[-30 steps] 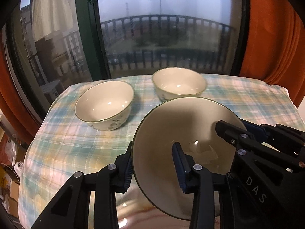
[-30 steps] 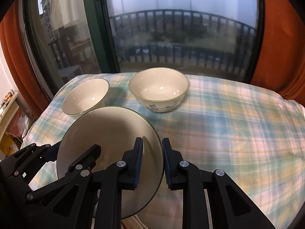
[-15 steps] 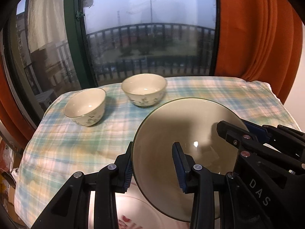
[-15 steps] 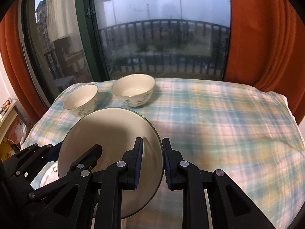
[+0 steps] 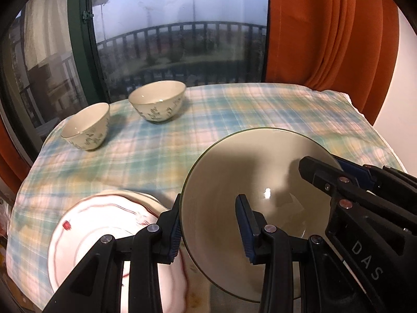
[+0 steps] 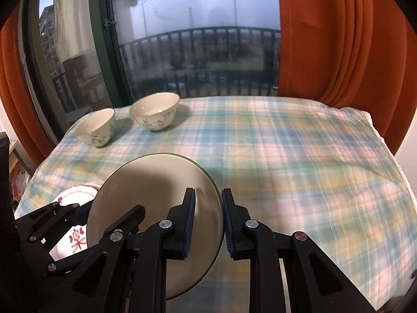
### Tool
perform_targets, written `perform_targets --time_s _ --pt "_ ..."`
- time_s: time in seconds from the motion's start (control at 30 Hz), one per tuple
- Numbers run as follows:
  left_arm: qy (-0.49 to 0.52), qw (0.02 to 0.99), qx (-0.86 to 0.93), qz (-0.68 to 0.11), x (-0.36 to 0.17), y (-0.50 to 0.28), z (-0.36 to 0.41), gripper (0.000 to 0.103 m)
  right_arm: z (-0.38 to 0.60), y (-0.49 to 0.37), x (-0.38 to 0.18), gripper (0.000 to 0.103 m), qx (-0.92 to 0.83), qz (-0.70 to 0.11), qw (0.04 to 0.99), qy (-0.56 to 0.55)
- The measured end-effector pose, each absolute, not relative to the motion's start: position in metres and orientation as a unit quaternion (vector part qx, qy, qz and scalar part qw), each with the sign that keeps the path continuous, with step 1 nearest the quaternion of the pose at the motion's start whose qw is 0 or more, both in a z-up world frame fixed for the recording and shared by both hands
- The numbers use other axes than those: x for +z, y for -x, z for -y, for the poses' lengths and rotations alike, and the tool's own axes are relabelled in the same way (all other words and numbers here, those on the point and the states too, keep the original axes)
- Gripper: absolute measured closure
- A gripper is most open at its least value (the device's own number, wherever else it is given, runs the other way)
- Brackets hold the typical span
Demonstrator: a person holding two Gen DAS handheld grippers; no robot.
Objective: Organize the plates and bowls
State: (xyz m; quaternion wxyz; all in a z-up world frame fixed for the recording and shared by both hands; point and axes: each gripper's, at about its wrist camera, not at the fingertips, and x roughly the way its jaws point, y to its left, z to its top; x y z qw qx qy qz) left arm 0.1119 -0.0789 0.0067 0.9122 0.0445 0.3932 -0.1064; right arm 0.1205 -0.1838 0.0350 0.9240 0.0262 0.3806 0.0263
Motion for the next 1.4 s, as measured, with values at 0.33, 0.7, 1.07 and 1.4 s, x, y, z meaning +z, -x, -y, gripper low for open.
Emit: perform_targets --time_s 0.33,0.7,1.07,1.4 --pt "-0.051 0.907 -0.118 -0.402 -0.007 -0.093 0.101 0.065 0.208 -0.098 0.015 0.079 0.014 -0.395 0.918 -0.042" --pt "-0.053 0.904 -0.121 -0.406 -0.018 -0.081 0.109 0.065 0.219 -0.083 0.002 0.079 0.003 -0.408 0.912 -0.055" --pt "-0.059 0.91 -0.119 -0.393 -0.023 -0.083 0.113 0.065 0.22 -0.084 -0.008 0.079 0.0 -0.41 0.911 -0.055" --pt "-0.081 0.911 -0.13 -0.382 -0.025 -0.081 0.123 0.046 0.221 -0.086 -0.01 0.073 -0.013 -0.402 0.914 -0.051"
